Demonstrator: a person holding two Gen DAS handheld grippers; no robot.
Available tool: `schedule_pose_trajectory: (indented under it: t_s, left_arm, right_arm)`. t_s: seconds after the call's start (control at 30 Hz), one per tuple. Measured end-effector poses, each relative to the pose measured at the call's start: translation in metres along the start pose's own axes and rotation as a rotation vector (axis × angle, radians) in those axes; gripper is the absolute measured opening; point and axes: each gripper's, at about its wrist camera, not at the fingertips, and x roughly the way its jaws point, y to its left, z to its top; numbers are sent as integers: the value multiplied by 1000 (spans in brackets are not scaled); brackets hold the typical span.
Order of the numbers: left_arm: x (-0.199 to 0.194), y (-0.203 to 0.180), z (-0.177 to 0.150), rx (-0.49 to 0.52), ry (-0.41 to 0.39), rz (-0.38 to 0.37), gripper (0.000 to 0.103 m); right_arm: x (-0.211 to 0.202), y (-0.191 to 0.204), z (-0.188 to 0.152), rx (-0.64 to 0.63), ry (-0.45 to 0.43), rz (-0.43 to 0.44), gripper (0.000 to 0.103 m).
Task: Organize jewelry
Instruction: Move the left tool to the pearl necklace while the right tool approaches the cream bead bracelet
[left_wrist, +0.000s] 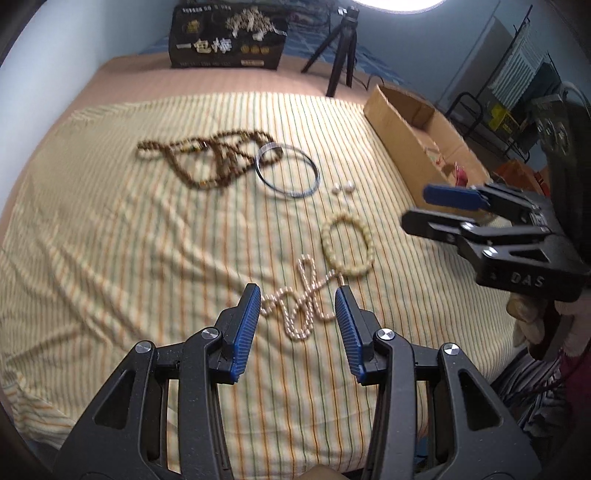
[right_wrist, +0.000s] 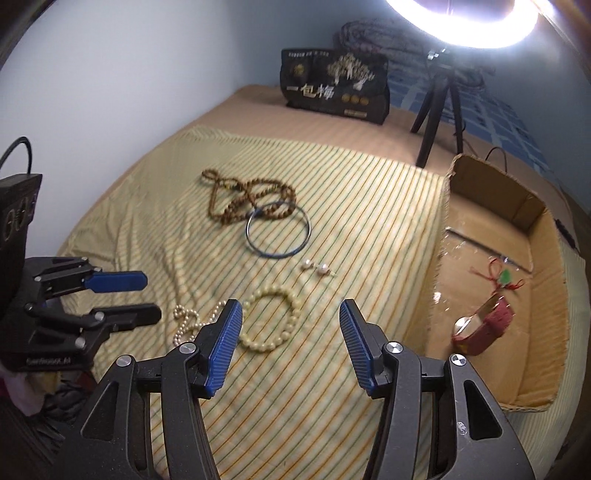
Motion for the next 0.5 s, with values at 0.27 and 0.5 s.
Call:
schedule_pose_trajectory:
  t_s: [0.27,0.5]
  left_arm:
    - [23,-6,-14,19,70,8,42]
    - [39,-2,-11,19,90,34,42]
  right_arm:
    - [28,2,-4,-2,70,-8,54]
    - [43,3,-6,-20,102,-23,54]
